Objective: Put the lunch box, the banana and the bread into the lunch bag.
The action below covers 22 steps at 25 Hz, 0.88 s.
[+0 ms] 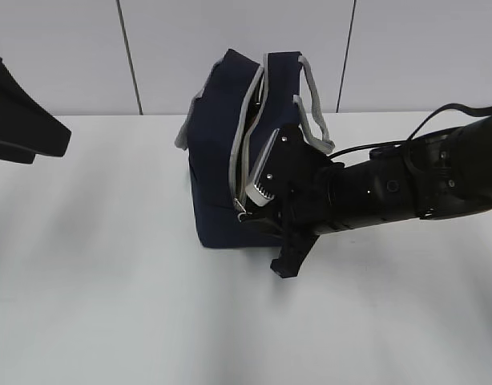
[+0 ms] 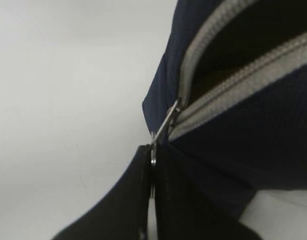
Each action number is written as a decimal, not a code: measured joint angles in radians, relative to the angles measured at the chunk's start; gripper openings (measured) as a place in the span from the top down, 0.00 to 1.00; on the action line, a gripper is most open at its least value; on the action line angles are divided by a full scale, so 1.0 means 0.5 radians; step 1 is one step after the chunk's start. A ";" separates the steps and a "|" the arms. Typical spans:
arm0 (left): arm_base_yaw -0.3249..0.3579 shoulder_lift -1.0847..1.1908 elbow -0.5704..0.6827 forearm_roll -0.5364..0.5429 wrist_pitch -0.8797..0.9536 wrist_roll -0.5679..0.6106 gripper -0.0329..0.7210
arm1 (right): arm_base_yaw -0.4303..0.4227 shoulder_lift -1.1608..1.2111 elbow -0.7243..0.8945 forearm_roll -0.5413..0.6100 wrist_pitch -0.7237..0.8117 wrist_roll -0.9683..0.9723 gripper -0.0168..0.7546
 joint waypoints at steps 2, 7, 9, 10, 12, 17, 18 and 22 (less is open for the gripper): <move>0.000 0.000 0.000 0.000 0.000 0.000 0.46 | 0.000 0.000 -0.003 0.018 0.000 0.000 1.00; 0.000 0.000 0.000 0.000 0.000 0.000 0.46 | 0.000 0.091 -0.032 0.030 -0.003 0.000 1.00; 0.000 0.000 0.000 0.000 -0.002 0.000 0.46 | 0.000 0.116 -0.040 0.030 -0.003 0.000 1.00; 0.000 0.000 0.000 0.000 -0.002 0.000 0.46 | 0.000 0.118 -0.040 0.031 -0.003 0.000 1.00; 0.000 0.000 0.000 -0.002 -0.002 0.000 0.46 | 0.000 0.118 -0.040 0.031 -0.003 0.004 1.00; 0.000 0.000 0.000 -0.004 -0.004 0.000 0.46 | 0.000 0.118 -0.042 0.031 0.000 0.004 1.00; 0.000 0.000 0.000 -0.006 -0.004 0.000 0.46 | 0.000 0.118 -0.042 0.031 0.000 0.004 1.00; 0.000 0.000 0.000 -0.006 -0.005 0.000 0.46 | 0.000 0.075 -0.042 0.031 0.000 0.004 1.00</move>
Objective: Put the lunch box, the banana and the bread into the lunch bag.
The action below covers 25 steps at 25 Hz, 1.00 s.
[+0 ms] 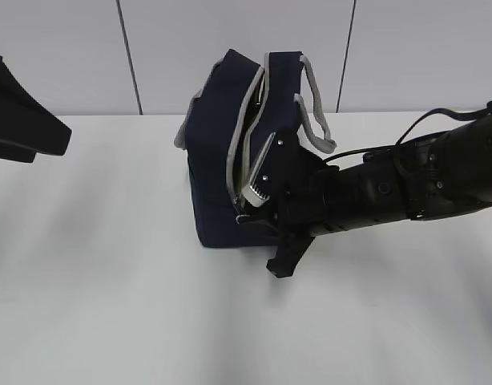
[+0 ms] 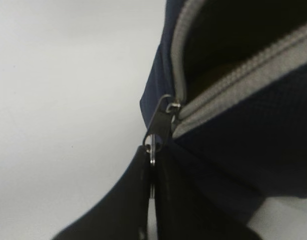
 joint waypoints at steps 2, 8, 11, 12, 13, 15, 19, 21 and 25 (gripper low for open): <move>0.000 0.000 0.000 0.000 0.000 0.000 0.46 | 0.000 -0.036 0.000 0.000 0.000 0.004 1.00; 0.000 0.000 0.000 -0.001 -0.001 0.000 0.46 | 0.000 -0.064 0.000 -0.071 -0.070 0.059 1.00; 0.000 0.000 0.000 -0.001 -0.001 0.000 0.46 | 0.000 -0.064 0.000 -0.080 -0.031 0.067 1.00; 0.000 0.000 0.000 -0.001 -0.001 0.000 0.46 | 0.000 -0.064 0.000 -0.080 -0.008 0.067 1.00; 0.000 0.000 0.000 -0.001 -0.001 0.000 0.46 | 0.000 -0.064 0.000 -0.080 0.000 0.067 1.00; 0.000 0.000 0.000 -0.001 -0.001 0.000 0.46 | 0.000 -0.064 0.000 -0.080 0.005 0.067 1.00; 0.000 0.000 0.000 -0.001 -0.001 0.000 0.46 | 0.000 -0.064 0.000 -0.085 0.005 0.077 1.00; 0.000 0.000 0.000 -0.001 -0.001 0.000 0.46 | 0.000 -0.067 0.000 -0.089 0.005 0.085 1.00; 0.000 0.000 0.000 -0.001 -0.001 0.000 0.46 | 0.000 -0.076 0.000 -0.154 0.040 0.147 1.00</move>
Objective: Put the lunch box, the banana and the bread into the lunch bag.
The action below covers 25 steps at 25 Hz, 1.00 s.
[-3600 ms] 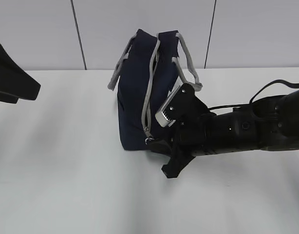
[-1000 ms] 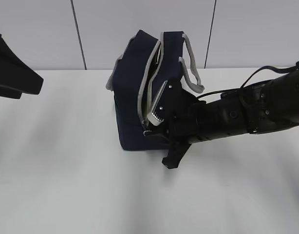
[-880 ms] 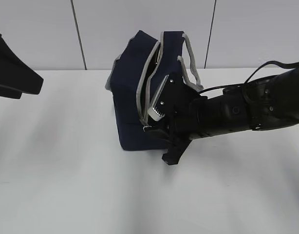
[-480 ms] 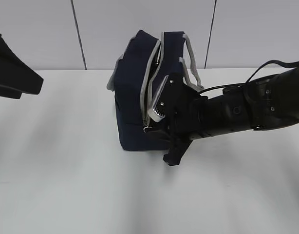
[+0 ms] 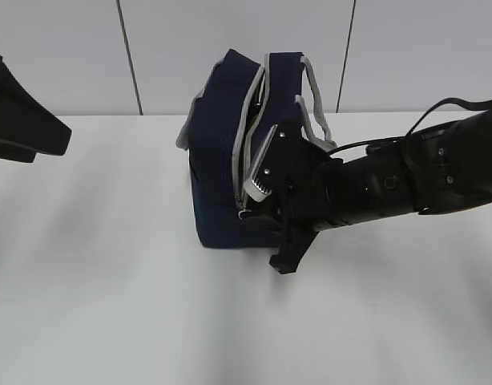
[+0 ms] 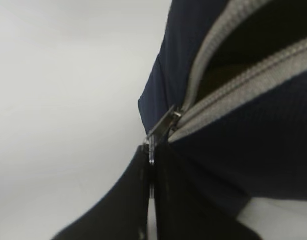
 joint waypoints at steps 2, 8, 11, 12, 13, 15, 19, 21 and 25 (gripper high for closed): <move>0.000 0.000 0.000 0.000 0.000 0.000 0.46 | 0.000 0.000 0.000 -0.051 0.017 0.054 1.00; 0.000 0.000 0.000 0.000 -0.005 0.000 0.46 | -0.010 -0.008 0.000 -0.098 0.046 0.093 1.00; 0.000 0.000 0.000 0.000 -0.005 0.000 0.46 | -0.057 -0.039 0.000 -0.105 0.006 0.114 1.00; 0.000 0.000 0.000 0.000 -0.005 0.000 0.46 | -0.087 -0.049 0.000 -0.109 -0.024 0.129 1.00; 0.000 0.000 0.000 0.000 -0.005 0.000 0.46 | -0.118 -0.057 0.000 -0.108 -0.065 0.142 1.00; 0.000 0.000 0.000 0.000 -0.005 0.000 0.46 | -0.158 -0.065 0.000 -0.108 -0.154 0.165 1.00; 0.000 0.000 0.000 0.000 -0.005 0.000 0.46 | -0.170 -0.065 0.000 -0.117 -0.262 0.176 1.00; 0.000 0.000 0.000 0.000 -0.005 0.000 0.46 | -0.170 -0.069 0.000 -0.122 -0.328 0.177 1.00; 0.000 0.000 0.000 0.000 -0.005 0.000 0.46 | -0.174 -0.069 0.000 -0.134 -0.482 0.194 1.00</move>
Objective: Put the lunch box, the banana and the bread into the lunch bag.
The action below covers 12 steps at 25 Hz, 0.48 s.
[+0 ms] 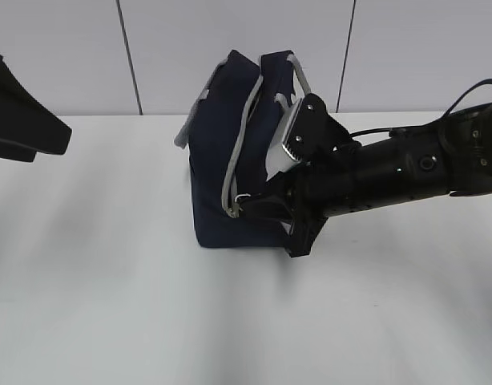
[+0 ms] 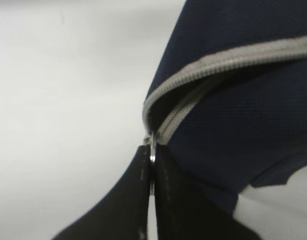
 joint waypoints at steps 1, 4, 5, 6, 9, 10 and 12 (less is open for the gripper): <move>0.000 0.000 0.000 0.000 0.000 0.000 0.46 | 0.000 0.000 0.000 0.000 -0.029 0.006 1.00; 0.000 0.000 0.000 0.000 0.000 0.000 0.46 | 0.000 -0.015 0.000 -0.004 -0.114 0.030 1.00; 0.000 0.000 0.000 0.000 0.000 0.000 0.46 | 0.000 -0.029 0.000 -0.008 -0.125 0.044 1.00; 0.000 0.000 0.000 0.000 0.000 0.000 0.46 | 0.000 -0.049 0.000 -0.011 -0.128 0.045 1.00; 0.000 0.000 0.000 0.000 0.000 0.000 0.46 | 0.000 -0.085 0.000 -0.013 -0.125 0.059 1.00; 0.000 0.000 0.000 0.000 0.000 0.000 0.46 | 0.000 -0.089 0.000 -0.013 -0.120 0.069 1.00; 0.000 0.000 0.000 0.000 0.000 0.000 0.46 | 0.000 -0.089 -0.011 -0.016 -0.113 0.093 1.00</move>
